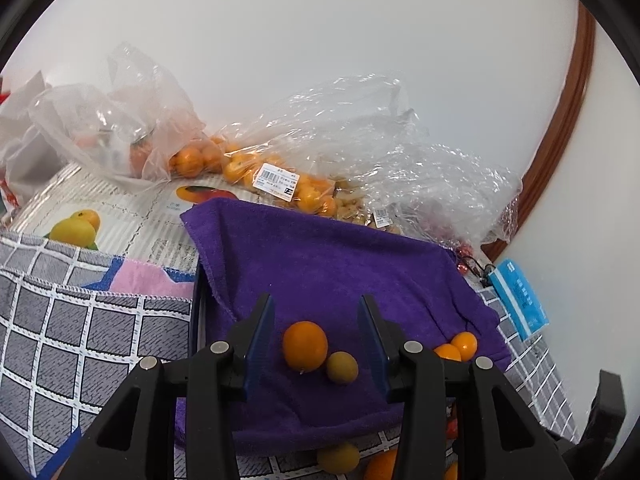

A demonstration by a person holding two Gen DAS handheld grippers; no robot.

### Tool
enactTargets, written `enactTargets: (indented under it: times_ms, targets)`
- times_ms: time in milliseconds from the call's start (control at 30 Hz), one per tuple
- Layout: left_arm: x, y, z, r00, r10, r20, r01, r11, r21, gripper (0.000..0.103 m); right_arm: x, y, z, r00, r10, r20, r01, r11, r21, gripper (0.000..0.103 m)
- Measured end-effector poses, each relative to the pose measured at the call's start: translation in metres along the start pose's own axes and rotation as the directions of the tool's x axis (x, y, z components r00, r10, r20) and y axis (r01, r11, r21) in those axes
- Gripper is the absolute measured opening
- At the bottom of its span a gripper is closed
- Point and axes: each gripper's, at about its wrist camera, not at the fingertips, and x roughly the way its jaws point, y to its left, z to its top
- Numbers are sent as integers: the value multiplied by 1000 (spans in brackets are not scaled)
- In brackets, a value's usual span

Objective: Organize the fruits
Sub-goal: 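Withdraw left tool from the towel while right tool moves around large leafy orange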

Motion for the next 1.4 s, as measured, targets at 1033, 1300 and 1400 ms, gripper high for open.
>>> enactTargets:
  times_ms: [1033,1300,1400]
  targets:
    - [14,1,-8,999,11,-37,-11,1000,-4,41,17,-18,21,996,86,29,-86,996,-1,42]
    - [-15,-8,1,997,-39,-69,39,999,7,41,2,-33,15,994,21,105,-26,999,41,42]
    - [-31,-16,1,992,-82,-98,84,996,26,43,-3,-38,12,992,-1,123,-5,999,52,42]
